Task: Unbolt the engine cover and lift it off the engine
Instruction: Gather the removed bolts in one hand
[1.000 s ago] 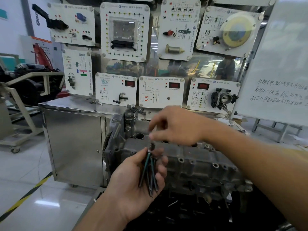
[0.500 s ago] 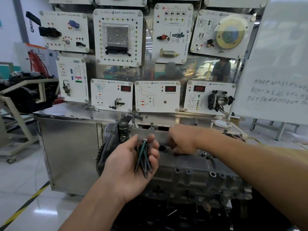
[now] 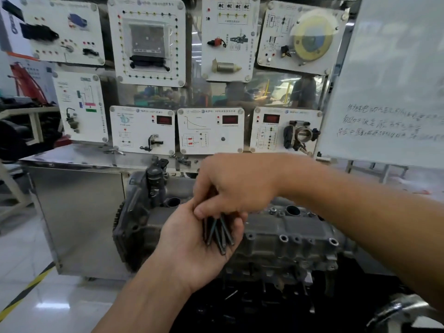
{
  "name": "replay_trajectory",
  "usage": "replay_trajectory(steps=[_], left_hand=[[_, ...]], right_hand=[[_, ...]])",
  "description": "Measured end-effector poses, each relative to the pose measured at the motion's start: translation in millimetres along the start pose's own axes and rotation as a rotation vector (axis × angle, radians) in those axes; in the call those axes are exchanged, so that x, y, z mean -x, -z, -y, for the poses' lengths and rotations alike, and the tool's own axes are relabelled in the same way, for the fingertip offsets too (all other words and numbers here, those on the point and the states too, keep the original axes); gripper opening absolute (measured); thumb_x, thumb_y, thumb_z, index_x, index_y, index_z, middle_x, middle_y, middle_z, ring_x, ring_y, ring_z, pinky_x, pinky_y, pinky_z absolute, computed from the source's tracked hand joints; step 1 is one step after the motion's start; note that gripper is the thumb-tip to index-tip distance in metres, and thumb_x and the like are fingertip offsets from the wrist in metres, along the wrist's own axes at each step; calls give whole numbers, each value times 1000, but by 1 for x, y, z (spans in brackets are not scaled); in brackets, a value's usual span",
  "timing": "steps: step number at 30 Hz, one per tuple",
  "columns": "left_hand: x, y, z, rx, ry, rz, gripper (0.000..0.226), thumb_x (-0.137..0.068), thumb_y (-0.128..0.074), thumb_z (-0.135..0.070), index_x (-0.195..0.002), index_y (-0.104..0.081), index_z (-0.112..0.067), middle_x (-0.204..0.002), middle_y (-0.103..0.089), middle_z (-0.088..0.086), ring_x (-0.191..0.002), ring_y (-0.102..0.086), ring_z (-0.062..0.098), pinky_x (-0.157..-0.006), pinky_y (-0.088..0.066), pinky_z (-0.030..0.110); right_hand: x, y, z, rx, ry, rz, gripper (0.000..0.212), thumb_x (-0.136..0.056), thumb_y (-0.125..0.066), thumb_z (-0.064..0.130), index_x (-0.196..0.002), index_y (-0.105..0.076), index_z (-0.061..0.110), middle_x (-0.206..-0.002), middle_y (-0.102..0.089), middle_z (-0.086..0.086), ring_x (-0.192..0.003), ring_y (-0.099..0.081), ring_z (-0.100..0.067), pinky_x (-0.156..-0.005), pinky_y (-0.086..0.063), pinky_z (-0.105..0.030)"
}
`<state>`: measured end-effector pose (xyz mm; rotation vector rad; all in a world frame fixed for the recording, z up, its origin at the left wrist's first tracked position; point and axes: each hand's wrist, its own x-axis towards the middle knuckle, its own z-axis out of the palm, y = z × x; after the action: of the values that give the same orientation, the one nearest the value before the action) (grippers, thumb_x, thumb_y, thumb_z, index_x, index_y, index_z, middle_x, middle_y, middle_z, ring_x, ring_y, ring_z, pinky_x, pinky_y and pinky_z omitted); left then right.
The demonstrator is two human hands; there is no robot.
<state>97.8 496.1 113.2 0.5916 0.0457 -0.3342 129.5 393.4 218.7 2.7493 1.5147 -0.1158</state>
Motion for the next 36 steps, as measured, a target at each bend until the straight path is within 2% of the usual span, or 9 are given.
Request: replay_trajectory(steps=[6,10,13,15,25,30,32,34,36], left_hand=[[-12,-4,16,109,98,-17,46,-102,-40,-36,-90,-69,-2,-77,-67,14,-52,-64,21,-42,-53,23],[-22,-10,23,120,109,-17,57,-105,-35,-41,-88,-70,0,-78,-68,16,-52,-65,23,-43,-54,24],[-30,-14,24,101,96,-2,66,-104,-33,-47,-82,-71,2,-79,-68,17,-54,-67,25,-45,-55,25],[-34,-17,23,77,79,-8,65,-103,-33,-50,-88,-69,1,-80,-68,17,-56,-68,26,-48,-56,25],[-48,-21,19,35,87,-20,61,-101,-35,-55,-101,-63,0,-85,-70,21,-63,-70,31,-54,-58,30],[-51,-18,19,50,105,-23,58,-101,-37,-54,-100,-62,-2,-82,-67,19,-63,-68,29,-54,-57,29],[-52,-20,19,46,109,-27,56,-101,-38,-53,-96,-62,-3,-81,-67,18,-62,-67,28,-54,-56,28],[-55,-22,19,47,110,-28,53,-102,-38,-50,-96,-63,-4,-81,-67,17,-63,-67,27,-54,-56,27],[-56,-25,20,33,105,-8,47,-103,-37,-42,-103,-66,-5,-84,-67,14,-68,-66,24,-58,-54,28]], right_hand=[[29,5,-47,-44,-94,-321,23,-90,-68,36,-90,-79,15,-68,-68,13,-54,-56,0,-54,-42,-13],[49,-14,-91,83,-398,41,15,-89,-70,34,-99,-74,23,-88,-68,15,-78,-61,-2,-79,-48,-25],[49,-46,-102,141,-438,75,20,-87,-67,30,-73,-66,17,-66,-61,4,-63,-57,-14,-65,-49,-31],[46,-55,-109,178,-460,37,21,-85,-66,26,-70,-64,12,-63,-61,-2,-62,-58,-21,-62,-51,-34],[36,-55,-109,208,-428,-6,13,-79,-70,19,-72,-66,9,-66,-64,-4,-63,-62,-22,-61,-56,-36],[50,-7,-108,22,-411,-315,10,-84,-74,21,-91,-79,15,-84,-75,8,-75,-69,-5,-79,-58,-27],[59,20,-101,-181,-320,-394,10,-86,-74,22,-93,-79,16,-77,-76,9,-68,-69,-2,-69,-55,-21],[56,28,-86,-310,-206,-314,10,-89,-72,22,-93,-79,16,-73,-76,8,-64,-69,-2,-61,-51,-14],[39,15,-72,-199,-171,-160,14,-92,-68,26,-96,-79,18,-77,-76,7,-65,-68,-2,-61,-50,-12]])
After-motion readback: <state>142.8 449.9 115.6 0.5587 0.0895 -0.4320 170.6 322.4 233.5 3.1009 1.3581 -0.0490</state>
